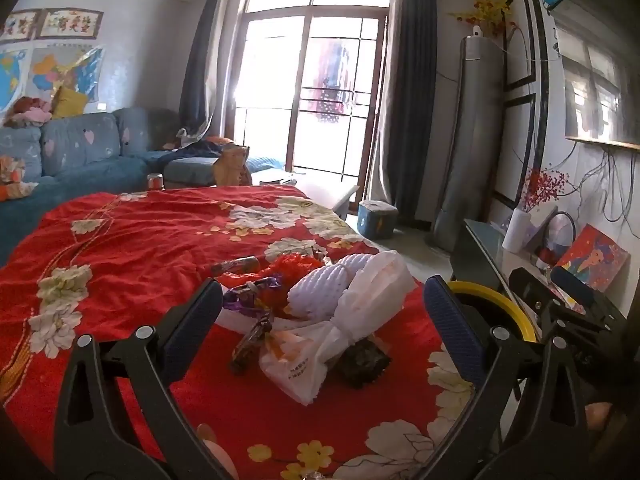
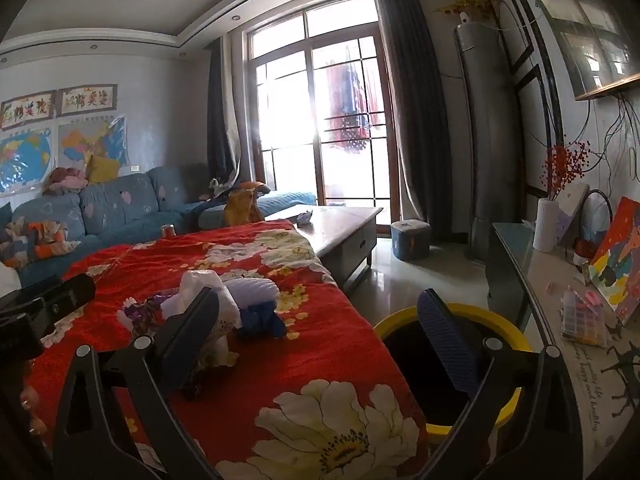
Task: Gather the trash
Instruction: 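Move both tools toward the trash pile on the red bedspread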
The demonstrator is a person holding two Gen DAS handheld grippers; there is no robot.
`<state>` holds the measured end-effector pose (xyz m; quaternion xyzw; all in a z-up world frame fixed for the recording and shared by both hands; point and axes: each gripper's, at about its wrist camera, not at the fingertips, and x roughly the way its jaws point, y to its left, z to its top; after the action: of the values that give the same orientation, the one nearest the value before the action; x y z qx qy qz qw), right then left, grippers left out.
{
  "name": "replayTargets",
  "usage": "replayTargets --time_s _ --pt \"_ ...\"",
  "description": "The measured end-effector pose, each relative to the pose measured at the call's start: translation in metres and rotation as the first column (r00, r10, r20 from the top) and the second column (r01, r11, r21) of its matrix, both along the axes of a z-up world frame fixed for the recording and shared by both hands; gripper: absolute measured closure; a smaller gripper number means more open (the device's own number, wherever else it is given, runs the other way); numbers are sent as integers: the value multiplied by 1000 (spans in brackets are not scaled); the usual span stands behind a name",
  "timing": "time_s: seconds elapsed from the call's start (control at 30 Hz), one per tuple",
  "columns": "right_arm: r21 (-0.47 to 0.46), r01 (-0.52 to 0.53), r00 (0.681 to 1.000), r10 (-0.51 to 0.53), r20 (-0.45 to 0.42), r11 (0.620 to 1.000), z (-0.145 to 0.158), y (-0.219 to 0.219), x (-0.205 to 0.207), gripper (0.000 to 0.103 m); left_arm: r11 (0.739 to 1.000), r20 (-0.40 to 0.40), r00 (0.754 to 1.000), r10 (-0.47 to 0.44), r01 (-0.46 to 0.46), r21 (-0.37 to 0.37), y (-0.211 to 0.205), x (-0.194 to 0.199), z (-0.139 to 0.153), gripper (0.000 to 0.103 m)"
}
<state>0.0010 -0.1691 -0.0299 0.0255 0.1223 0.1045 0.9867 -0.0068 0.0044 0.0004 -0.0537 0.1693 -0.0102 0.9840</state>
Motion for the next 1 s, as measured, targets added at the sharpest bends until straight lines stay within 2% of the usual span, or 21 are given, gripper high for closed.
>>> replayTargets --time_s 1.0 --pt "-4 -1 1000 1 -6 1000 -3 4 0 6 1000 -4 1000 3 -3 1 -2 -1 -2 10"
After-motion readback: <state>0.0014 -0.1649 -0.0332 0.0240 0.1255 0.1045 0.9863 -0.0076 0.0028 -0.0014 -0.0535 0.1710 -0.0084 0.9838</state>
